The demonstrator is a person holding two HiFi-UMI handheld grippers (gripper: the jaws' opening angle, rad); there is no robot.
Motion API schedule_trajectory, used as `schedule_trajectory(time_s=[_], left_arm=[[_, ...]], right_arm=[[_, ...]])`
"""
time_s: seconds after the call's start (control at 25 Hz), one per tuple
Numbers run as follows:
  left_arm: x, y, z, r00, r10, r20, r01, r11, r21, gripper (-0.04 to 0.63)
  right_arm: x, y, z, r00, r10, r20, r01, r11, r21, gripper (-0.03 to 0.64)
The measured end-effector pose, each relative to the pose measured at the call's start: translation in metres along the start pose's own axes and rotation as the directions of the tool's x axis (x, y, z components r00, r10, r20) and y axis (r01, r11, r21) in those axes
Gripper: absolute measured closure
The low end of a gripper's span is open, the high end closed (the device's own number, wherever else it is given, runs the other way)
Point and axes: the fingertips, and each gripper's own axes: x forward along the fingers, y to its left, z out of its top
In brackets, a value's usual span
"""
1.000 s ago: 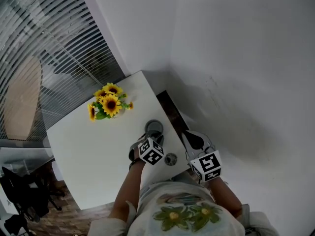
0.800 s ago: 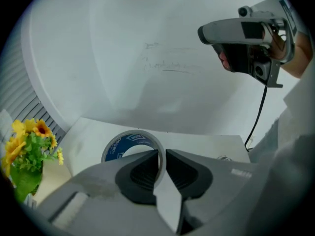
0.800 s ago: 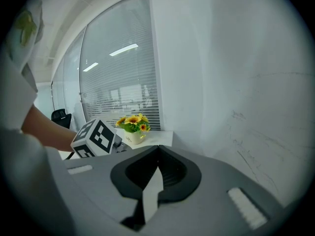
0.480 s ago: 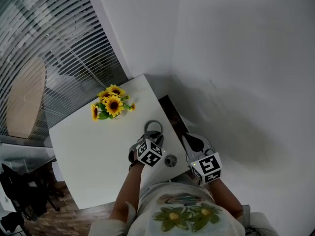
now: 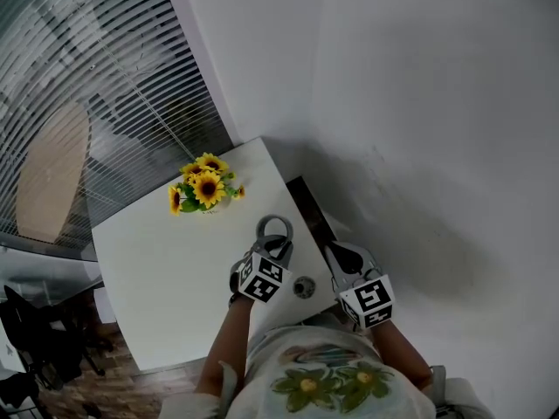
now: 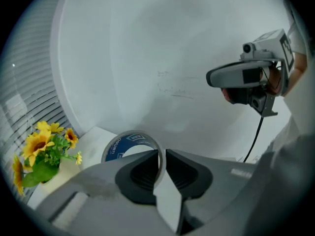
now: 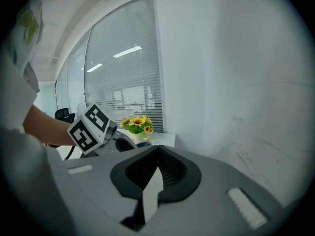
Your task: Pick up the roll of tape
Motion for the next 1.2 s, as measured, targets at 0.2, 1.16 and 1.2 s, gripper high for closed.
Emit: schedule_trajectory(time_s=[0.2,1.16,1.2], left_arm=[[-0.011,-0.002,0.009,0.997,-0.001,0.073,0.005,0.999,-0.052,0.538],[-0.070,-0.014,0.050,0.944,0.025,0.329,0.070,0.959,-0.274,0.538],[-0.072,-0.014,0.050,0.942,0.026,0.335,0.074,0.956,-0.282,0.538]], right_arm=[[-0.002,0.004,0.001,1.000,0.010,0.010,-0.010,1.000,-0.006,0.617],[-0.003,0.022,0.011,0.996,0.079,0.032,-0.077,0.996,-0.050,0.617],[-0.002,0.024,0.011,0.996,0.082,0.032,-0.080,0.996,-0.051,0.617]])
